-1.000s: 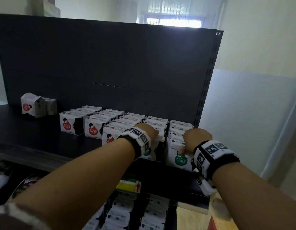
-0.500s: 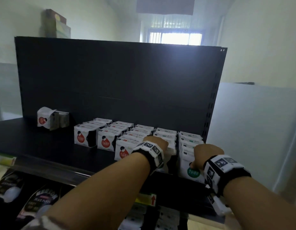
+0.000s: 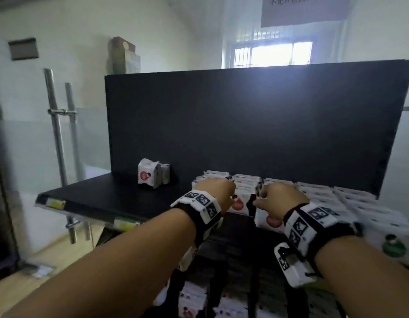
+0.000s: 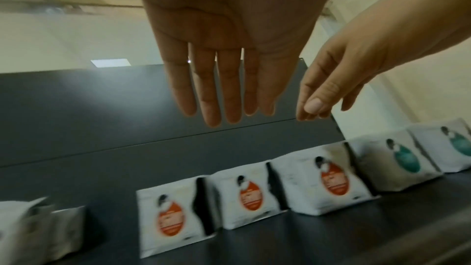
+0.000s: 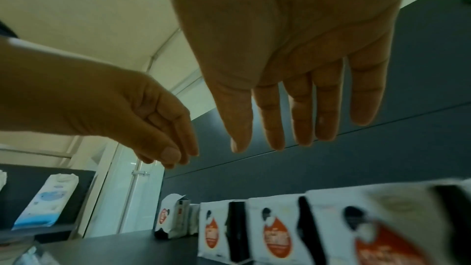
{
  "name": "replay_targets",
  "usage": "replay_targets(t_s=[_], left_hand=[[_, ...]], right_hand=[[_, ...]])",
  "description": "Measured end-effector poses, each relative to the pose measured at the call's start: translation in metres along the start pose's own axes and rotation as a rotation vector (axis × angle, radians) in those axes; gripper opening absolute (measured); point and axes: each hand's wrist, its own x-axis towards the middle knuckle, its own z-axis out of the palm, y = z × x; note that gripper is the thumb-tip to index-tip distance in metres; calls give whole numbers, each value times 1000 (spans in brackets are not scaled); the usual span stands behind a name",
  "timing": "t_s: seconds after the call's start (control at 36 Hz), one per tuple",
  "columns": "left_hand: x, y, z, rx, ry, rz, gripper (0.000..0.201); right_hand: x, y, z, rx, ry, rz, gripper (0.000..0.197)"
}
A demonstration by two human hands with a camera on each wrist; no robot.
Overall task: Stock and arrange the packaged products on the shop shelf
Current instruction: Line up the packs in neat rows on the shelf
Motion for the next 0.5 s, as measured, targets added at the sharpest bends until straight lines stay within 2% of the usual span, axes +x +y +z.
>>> replay_targets(t_s=[0.25, 0.42, 0.5], left_hand=[[-30, -145, -9, -33, -62, -148, 17], [-21, -203, -24, 35, -100, -322, 24], [-23, -229, -29, 48, -63, -386, 24]], right_hand=[[18, -105, 28, 33, -103, -40, 30], [59, -149, 23, 23, -76, -120, 30], [81, -169, 26, 14, -93, -174, 36]])
